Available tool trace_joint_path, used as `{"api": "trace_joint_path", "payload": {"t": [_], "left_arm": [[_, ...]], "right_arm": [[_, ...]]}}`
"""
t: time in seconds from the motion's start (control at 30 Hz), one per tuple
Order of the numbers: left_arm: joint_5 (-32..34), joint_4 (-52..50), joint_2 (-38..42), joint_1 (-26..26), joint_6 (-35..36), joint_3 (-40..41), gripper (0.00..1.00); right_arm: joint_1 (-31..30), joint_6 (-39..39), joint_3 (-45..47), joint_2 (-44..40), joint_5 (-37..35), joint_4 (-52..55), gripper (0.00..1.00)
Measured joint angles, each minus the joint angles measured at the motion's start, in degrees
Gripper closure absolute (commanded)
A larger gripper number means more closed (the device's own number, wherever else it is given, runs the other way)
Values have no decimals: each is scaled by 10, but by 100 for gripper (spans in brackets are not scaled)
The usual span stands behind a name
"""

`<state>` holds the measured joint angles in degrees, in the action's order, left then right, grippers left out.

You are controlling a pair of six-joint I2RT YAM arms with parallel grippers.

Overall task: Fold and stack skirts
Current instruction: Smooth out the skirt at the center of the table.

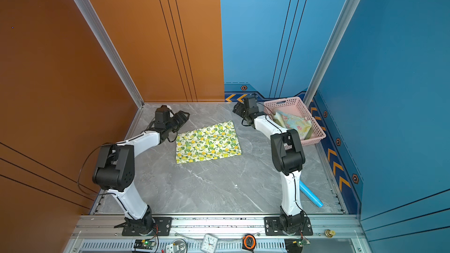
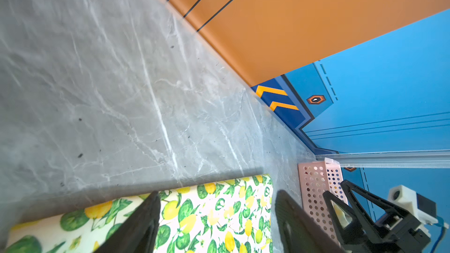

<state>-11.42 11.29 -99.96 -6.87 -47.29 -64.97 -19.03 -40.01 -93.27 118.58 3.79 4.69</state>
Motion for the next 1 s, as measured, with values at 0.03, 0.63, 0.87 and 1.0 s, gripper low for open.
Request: {"api": "trace_joint_path", "payload": {"t": [0.03, 0.63, 0.87, 1.0], "left_arm": [[8, -25, 19, 0, 15, -2, 24], [91, -235, 117, -2, 117, 154, 25], [91, -238, 161, -42, 119, 191, 25], [91, -237, 162, -86, 116, 206, 25]], "right_arm": [[-8, 16, 0, -11, -3, 20, 21], [-71, 85, 139, -130, -8, 133, 22], [-46, 80, 154, -160, 9, 134, 22], [-31, 74, 154, -169, 16, 133, 22]]}}
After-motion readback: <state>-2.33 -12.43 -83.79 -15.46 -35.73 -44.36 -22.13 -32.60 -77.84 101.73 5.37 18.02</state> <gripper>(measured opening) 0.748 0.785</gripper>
